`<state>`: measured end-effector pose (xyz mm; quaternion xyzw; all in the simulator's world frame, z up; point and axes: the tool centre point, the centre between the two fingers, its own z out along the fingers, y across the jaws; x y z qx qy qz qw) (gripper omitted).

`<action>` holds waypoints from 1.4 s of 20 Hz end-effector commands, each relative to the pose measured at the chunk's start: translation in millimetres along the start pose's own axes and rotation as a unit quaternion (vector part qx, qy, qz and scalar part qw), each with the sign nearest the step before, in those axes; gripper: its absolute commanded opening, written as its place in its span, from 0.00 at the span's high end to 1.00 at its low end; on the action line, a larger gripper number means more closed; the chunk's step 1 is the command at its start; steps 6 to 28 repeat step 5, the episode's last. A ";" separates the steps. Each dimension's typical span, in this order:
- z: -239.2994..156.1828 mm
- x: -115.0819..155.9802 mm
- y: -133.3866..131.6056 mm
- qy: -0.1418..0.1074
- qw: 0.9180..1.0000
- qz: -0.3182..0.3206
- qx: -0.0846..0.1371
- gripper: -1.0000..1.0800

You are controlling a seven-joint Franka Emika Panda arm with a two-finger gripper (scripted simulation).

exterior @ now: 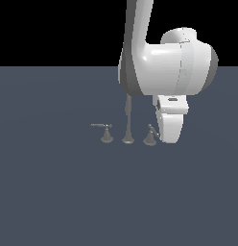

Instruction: Turn on the faucet by rotating a designated handle.

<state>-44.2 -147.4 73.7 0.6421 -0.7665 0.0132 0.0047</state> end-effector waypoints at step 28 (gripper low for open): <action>6.9 -69.3 -4.4 -0.012 0.999 -0.035 -0.007 1.00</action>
